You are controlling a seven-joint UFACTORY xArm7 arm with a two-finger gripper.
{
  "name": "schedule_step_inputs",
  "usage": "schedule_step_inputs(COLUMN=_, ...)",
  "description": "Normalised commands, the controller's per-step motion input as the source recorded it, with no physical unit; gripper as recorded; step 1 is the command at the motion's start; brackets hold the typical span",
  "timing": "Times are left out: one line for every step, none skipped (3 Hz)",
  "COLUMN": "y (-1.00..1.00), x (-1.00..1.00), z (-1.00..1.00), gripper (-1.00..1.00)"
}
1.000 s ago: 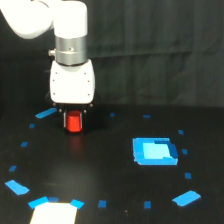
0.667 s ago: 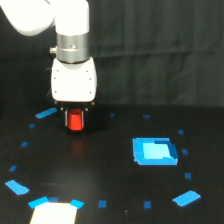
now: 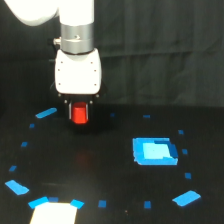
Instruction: Pick up the red object from the table
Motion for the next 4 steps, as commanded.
schedule_step_inputs(y=0.19, x=0.74, z=1.00, gripper=-0.61)
schedule_step_inputs(y=0.74, x=1.00, z=1.00, gripper=-0.77)
schedule_step_inputs(y=-0.51, x=0.11, z=1.00, gripper=-1.00)
schedule_step_inputs(y=-0.24, x=-0.15, z=1.00, gripper=-1.00)
